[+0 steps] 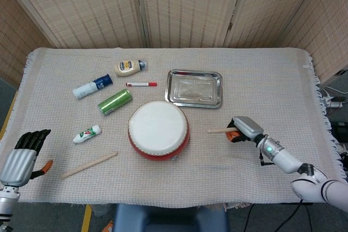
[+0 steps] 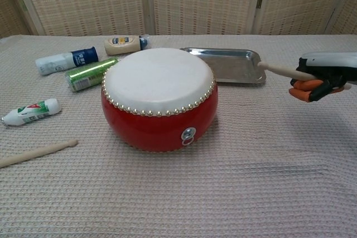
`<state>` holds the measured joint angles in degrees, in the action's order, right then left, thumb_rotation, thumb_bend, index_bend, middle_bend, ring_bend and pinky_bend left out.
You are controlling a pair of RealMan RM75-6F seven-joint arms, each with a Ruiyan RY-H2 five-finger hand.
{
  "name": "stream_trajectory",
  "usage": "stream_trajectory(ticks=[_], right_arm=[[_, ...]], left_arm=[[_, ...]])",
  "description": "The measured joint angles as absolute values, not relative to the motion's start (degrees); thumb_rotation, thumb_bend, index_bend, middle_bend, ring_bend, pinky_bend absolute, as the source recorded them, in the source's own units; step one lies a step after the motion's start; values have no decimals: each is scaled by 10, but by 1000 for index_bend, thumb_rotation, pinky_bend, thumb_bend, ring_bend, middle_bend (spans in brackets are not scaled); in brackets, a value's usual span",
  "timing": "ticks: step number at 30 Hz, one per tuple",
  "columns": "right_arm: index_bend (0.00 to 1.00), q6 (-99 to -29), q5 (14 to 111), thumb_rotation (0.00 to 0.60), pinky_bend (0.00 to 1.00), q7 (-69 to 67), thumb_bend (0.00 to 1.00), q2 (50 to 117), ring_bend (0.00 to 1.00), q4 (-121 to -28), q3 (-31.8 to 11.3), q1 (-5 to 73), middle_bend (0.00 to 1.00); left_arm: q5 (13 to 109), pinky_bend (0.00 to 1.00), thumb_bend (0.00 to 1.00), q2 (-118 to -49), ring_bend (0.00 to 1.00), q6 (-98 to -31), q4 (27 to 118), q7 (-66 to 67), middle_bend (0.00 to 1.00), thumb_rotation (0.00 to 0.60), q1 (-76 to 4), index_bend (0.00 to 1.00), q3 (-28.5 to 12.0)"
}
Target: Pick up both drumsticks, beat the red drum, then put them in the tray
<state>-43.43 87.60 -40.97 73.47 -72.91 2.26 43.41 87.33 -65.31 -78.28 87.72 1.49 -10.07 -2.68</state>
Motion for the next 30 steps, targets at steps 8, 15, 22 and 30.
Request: stream_trajectory(ticks=[8, 15, 22, 30], right_arm=[[1000, -356, 691, 600, 1000, -141, 1000, 613, 1000, -880, 4, 472, 1000], [1000, -374, 588, 600, 1000, -53, 1000, 562, 1000, -949, -14, 474, 1000], [1000, -372, 585, 600, 1000, -55, 1000, 563, 1000, -941, -22, 460, 1000], [1000, -366, 605, 600, 1000, -78, 1000, 568, 1000, -927, -33, 444, 1000]], left_arm=[[883, 179, 321, -673, 188, -728, 876, 0, 213, 600, -145, 238, -30], [855, 210, 322, -702, 219, -648, 870, 22, 261, 600, -182, 304, -26], [803, 208, 327, -738, 223, -601, 879, 60, 266, 600, -198, 358, -19], [723, 193, 327, -770, 222, -577, 893, 109, 262, 600, -210, 376, -31]])
